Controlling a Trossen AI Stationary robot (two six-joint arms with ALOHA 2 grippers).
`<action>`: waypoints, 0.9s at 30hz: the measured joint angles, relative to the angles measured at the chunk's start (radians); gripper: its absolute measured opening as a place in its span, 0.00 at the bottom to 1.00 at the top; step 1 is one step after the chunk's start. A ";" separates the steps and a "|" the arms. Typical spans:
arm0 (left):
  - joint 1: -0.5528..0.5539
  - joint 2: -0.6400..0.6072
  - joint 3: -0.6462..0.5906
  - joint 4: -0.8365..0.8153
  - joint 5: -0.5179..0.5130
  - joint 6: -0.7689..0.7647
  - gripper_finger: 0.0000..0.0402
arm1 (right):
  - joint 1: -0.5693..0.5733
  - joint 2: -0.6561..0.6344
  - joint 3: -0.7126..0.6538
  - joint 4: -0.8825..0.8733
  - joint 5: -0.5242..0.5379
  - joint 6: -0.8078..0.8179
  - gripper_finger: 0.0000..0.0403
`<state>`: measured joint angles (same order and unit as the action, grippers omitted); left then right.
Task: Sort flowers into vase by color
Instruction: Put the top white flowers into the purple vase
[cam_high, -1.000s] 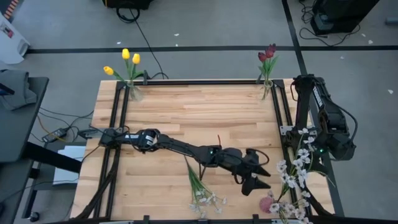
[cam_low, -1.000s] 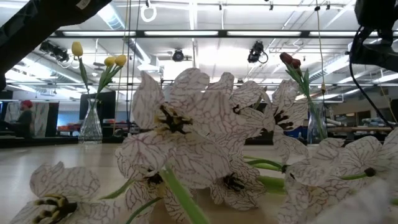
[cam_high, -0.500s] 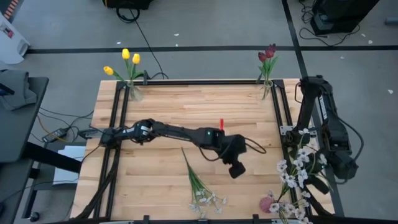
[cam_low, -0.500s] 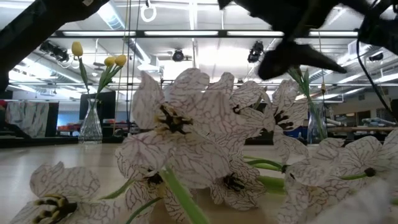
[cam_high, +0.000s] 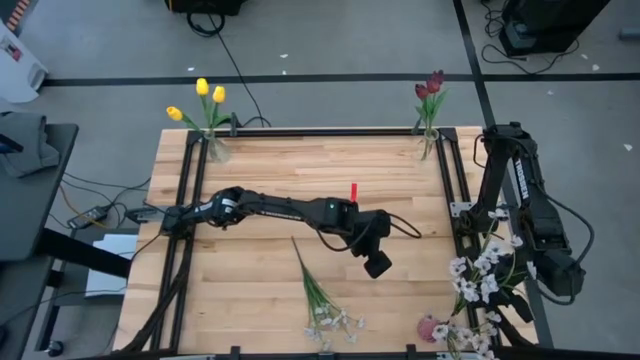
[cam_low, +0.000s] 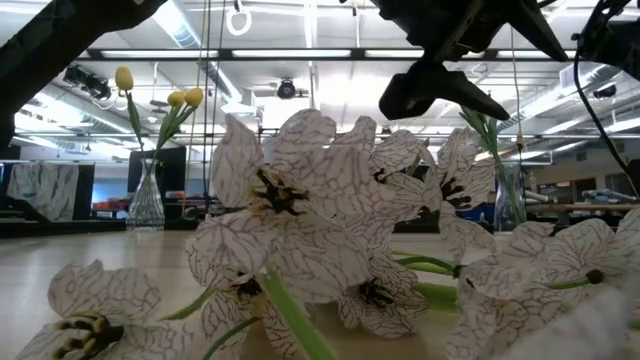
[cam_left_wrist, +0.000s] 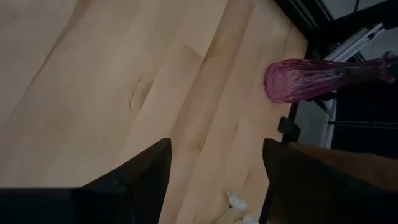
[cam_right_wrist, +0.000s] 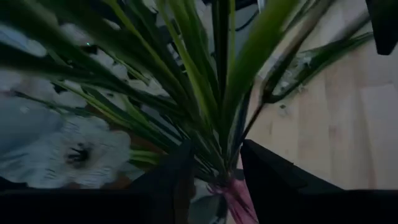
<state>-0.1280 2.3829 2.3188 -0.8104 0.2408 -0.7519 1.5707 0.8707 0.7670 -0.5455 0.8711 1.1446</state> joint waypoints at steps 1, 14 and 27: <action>0.000 0.000 0.000 0.001 0.000 -0.005 0.64 | 0.000 0.000 0.000 0.003 0.001 -0.002 0.36; -0.001 0.000 0.000 0.020 -0.004 -0.012 0.64 | -0.030 0.000 0.000 0.008 0.050 0.003 0.36; -0.005 0.000 0.000 0.109 -0.001 -0.007 0.64 | -0.045 0.000 0.000 0.022 -0.021 -0.003 0.21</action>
<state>-0.1329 2.3833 2.3188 -0.7019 0.2398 -0.7585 1.5261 0.8707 0.7670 -0.5240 0.8498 1.1420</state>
